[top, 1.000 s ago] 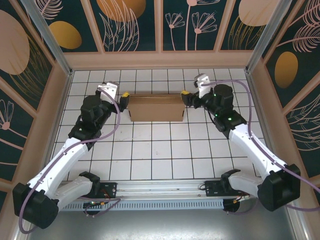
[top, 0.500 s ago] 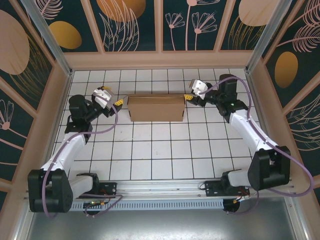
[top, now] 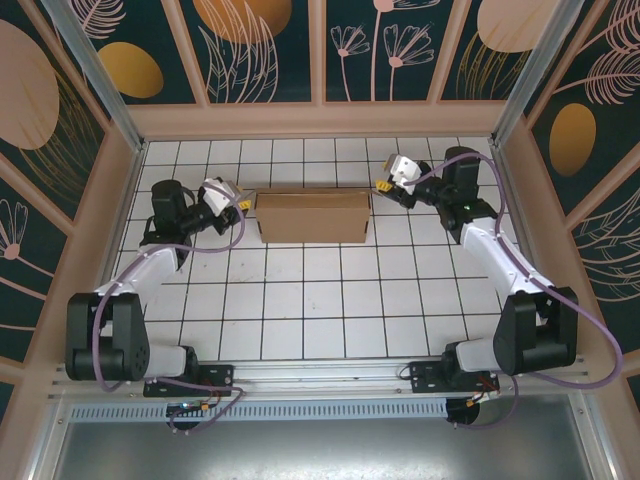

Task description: Fold the paper box

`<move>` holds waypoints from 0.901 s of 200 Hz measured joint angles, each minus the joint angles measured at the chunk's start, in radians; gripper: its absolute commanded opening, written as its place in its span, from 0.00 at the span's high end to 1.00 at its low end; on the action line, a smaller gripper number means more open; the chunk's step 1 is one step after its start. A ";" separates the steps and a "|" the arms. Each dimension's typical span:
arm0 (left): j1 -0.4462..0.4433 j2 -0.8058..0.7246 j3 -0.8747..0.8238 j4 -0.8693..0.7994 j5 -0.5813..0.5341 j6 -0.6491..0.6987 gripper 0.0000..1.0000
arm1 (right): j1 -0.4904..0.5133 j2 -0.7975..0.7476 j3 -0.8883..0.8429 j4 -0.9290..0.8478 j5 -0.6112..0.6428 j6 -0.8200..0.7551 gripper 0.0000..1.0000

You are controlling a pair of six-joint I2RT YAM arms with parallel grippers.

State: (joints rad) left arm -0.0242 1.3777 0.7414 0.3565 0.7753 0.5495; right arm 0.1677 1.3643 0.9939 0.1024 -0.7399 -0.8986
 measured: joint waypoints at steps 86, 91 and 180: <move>0.000 0.055 0.039 -0.014 0.003 0.038 0.70 | -0.005 0.000 -0.064 0.053 0.016 0.073 0.62; 0.000 0.056 0.039 -0.017 0.003 0.039 0.69 | -0.005 0.000 -0.069 0.056 0.016 0.077 0.62; -0.015 0.107 0.074 -0.049 -0.003 0.053 0.76 | -0.002 -0.003 -0.096 0.079 0.018 0.097 0.60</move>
State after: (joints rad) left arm -0.0391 1.4845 0.8158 0.3077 0.7719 0.6022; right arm 0.1654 1.3617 0.8982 0.1810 -0.7219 -0.8021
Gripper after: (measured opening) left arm 0.260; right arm 0.399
